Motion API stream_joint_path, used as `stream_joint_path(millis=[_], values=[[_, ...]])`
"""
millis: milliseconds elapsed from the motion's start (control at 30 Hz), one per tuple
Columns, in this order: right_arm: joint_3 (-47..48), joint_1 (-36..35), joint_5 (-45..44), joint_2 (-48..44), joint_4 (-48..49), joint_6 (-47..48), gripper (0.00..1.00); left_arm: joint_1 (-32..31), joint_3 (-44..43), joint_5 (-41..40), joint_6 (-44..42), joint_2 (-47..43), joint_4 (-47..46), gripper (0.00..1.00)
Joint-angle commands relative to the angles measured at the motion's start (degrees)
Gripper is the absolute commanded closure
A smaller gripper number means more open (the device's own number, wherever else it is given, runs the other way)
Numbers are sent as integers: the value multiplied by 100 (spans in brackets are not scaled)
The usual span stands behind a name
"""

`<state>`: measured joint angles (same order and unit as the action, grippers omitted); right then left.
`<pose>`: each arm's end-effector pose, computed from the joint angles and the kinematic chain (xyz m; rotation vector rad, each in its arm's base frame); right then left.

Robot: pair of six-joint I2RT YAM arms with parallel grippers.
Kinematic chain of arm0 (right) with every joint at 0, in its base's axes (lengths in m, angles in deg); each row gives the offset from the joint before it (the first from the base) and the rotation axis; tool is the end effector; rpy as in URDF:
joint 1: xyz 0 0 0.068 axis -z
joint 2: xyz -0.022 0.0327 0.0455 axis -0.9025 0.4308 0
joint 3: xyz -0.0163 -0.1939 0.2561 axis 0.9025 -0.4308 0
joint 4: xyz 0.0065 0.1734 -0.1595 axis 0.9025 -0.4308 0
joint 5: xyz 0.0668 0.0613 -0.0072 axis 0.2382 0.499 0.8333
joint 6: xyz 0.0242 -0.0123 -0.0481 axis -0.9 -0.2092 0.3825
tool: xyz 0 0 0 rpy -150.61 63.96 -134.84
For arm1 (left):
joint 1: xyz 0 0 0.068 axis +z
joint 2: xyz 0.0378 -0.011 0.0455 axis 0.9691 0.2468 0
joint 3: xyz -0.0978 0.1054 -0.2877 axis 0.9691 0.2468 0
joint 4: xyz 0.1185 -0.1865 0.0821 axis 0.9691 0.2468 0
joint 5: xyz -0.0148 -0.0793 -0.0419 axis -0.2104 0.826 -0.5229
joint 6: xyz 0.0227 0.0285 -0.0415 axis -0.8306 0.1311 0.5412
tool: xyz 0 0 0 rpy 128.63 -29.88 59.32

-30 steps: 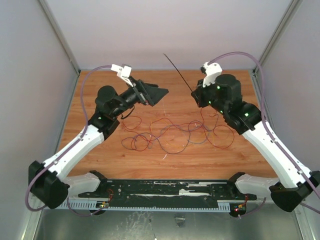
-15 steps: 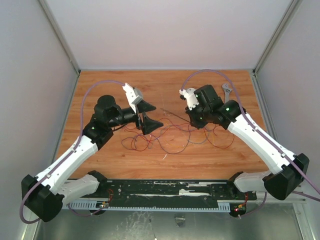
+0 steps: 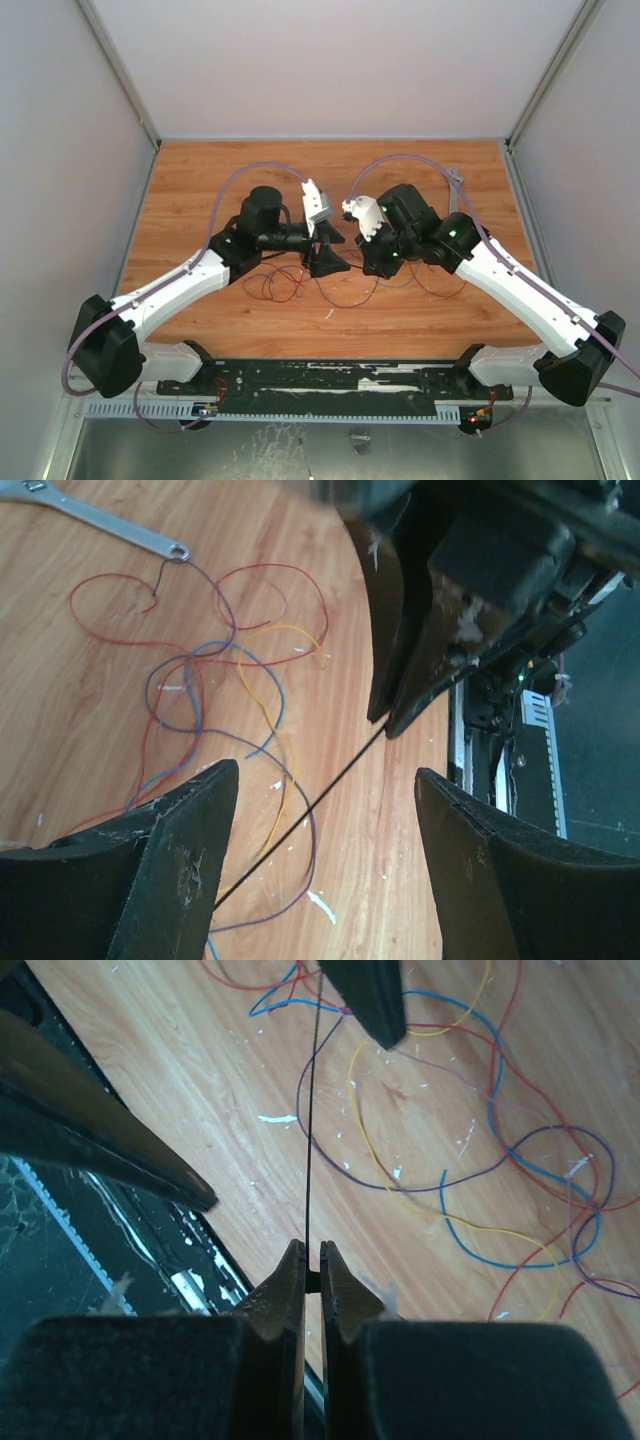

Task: Zip-tie the wires
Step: Pick up the ribbon at the center of the board.

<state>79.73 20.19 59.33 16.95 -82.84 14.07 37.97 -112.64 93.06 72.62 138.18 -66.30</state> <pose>0.1378 0.1465 0.3911 -1.0982 2.3253 0.5800 0.1774 -0.1694 0.3647 1.1398 1.5802 -1.1121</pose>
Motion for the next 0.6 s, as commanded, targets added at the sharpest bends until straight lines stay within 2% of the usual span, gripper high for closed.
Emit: stream_joint_path(millis=[0,300,567], values=[[-63,-110,331,-143,84,21,100,-235,-335,-26,-302,212,-90,24],[-28,-112,759,-618,413,-51,100,-441,-237,107,-312,437,-336,25],[-73,-103,569,-499,353,-88,100,-446,-250,123,-56,409,-713,66]])
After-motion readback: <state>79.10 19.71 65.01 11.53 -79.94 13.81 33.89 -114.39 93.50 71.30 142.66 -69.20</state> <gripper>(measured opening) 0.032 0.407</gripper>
